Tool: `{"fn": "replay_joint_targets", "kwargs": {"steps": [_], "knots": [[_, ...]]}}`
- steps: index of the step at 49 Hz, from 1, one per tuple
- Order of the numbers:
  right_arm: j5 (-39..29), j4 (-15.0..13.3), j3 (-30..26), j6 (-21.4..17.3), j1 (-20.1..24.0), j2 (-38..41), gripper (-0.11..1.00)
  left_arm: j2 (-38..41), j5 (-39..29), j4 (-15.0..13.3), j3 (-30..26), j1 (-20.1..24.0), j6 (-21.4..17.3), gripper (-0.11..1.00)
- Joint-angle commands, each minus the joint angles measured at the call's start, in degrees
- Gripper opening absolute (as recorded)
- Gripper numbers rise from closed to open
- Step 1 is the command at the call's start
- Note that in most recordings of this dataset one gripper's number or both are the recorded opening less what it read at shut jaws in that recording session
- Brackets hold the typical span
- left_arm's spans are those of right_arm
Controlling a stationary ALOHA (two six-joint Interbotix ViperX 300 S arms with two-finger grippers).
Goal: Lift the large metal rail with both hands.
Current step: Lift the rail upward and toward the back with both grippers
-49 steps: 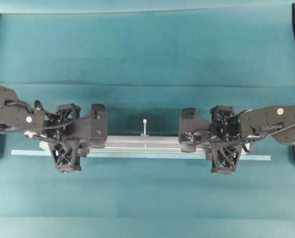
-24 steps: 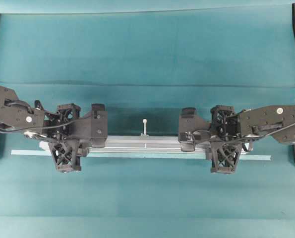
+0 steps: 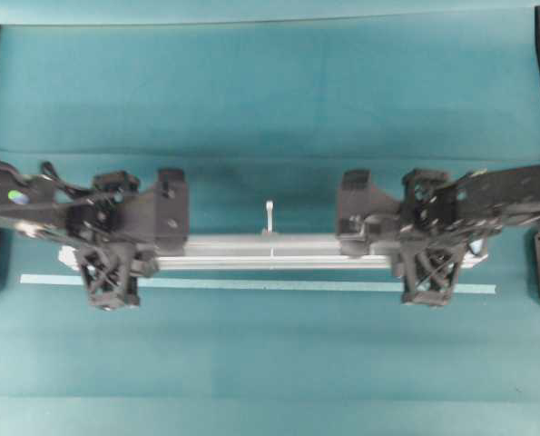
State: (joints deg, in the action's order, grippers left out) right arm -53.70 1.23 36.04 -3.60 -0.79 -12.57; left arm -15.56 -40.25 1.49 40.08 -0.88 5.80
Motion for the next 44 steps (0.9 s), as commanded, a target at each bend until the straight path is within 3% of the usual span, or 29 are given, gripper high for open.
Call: {"fn": "replay_joint_targets", "kwargs": {"steps": [1,18,44], "knots": [[-3.1,0.3,-3.0,0.1,-0.3,-2.5,0.39,-3.9,-3.3,0.0,-3.1,0.0,-0.1,0.36],[-13.9,1.6,-9.8,-1.1,-0.3,-4.7,0.39,-10.1,-9.8,-0.2,-8.2,0.1,0.0,0.36],[-25.6,1.6,-21.5,-1.4,-0.3,-4.7,0.39,-9.8,-19.9,-0.2,-18.7,0.1,0.1,0.36]]}}
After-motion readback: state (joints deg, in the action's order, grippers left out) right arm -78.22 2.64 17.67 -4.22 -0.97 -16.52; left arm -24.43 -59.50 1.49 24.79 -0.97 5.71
